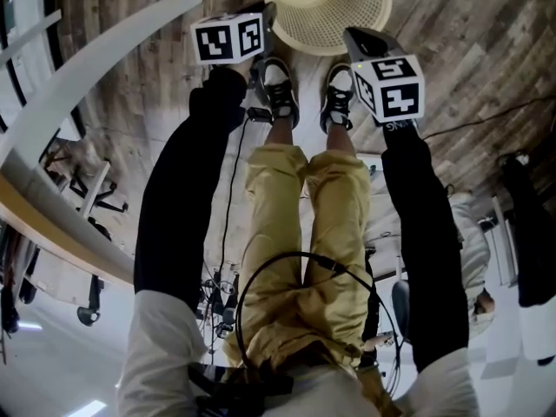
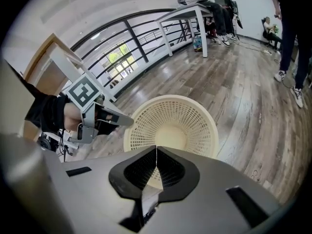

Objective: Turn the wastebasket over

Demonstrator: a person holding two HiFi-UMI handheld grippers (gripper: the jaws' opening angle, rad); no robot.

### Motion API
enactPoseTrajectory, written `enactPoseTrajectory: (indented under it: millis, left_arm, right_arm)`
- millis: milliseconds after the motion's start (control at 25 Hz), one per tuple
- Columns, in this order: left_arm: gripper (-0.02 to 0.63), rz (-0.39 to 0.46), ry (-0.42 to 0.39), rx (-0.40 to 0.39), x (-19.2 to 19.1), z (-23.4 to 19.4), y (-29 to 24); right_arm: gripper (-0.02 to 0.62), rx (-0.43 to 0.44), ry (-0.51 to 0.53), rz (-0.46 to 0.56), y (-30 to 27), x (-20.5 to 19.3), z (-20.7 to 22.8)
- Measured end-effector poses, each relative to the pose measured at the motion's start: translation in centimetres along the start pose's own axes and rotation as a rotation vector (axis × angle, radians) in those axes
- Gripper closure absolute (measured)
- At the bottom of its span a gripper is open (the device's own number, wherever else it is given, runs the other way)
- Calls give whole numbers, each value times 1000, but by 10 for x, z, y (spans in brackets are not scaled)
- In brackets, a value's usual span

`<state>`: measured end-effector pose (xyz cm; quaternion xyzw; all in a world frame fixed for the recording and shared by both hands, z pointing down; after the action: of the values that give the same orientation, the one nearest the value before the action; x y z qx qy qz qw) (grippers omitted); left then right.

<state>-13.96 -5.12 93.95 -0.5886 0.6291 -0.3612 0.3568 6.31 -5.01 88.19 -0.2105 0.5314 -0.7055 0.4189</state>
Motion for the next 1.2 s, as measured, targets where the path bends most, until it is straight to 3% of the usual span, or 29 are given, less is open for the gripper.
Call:
enactPoseTrajectory:
  millis: [120, 480, 640, 840, 1000, 1200]
  left_arm:
    - [572, -3, 0, 117, 1, -10, -2]
    - [560, -14, -10, 290, 12, -37, -9]
    - [543, -43, 7, 311, 16, -46, -16]
    - [517, -67, -62, 337, 16, -46, -20]
    - [463, -28, -75, 402, 19, -41, -9]
    - [463, -12, -95, 431, 12, -22, 17]
  right_arm:
    - [575, 4, 2, -4, -4, 0, 0]
    - [575, 12, -11, -19, -21, -5, 2]
    - [575, 13, -15, -24, -26, -4, 8]
    - [575, 9, -26, -20, -26, 0, 13]
    - [575, 7, -25, -16, -18, 2, 13]
    - [575, 3, -16, -12, 6, 4, 4]
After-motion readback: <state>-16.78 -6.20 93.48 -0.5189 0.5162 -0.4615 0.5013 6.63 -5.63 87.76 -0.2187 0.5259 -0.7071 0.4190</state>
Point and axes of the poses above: the fingertips, and each gripper's own axes: y backward along the fingers, z to its right, x out of its top, the point moved 6 cm from there along y, backward along the fingers, and after that the axes turned 14 degrees about -z, right-handed, at the moved point
